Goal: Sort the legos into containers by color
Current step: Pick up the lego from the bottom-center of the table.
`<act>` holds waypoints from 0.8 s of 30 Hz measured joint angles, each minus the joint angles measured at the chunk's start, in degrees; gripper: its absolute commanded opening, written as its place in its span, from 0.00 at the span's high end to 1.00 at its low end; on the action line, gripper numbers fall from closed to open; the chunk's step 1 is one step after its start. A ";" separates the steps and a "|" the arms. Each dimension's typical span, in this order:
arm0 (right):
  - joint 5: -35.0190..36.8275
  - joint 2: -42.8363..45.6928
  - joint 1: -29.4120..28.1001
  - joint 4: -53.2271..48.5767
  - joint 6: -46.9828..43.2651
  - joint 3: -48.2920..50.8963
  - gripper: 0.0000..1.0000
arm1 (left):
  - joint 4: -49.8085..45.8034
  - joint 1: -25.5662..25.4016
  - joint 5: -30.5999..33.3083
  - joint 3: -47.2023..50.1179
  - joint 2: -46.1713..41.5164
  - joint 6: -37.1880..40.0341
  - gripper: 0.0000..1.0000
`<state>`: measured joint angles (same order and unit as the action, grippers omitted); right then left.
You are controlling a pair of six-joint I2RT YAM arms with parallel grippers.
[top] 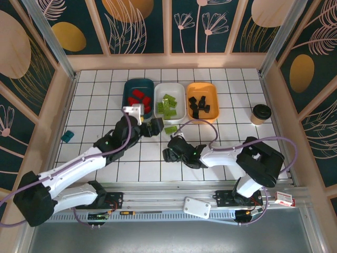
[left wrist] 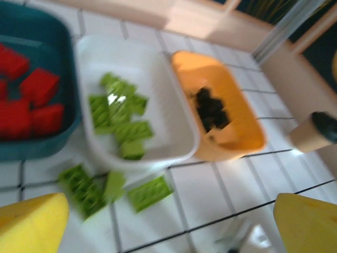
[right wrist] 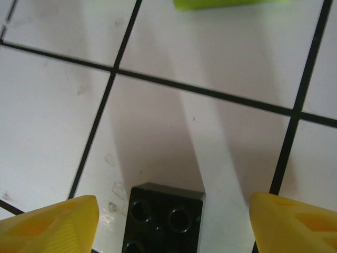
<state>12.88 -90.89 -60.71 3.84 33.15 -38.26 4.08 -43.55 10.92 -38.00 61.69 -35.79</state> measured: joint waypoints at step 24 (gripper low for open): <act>2.08 5.90 13.25 -5.27 -8.63 -12.17 0.78 | -4.26 0.00 8.68 13.49 -6.82 -5.90 0.01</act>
<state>14.96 -84.99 -47.46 -1.43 24.51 -50.43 -0.19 -43.55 19.59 -24.51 54.87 -41.69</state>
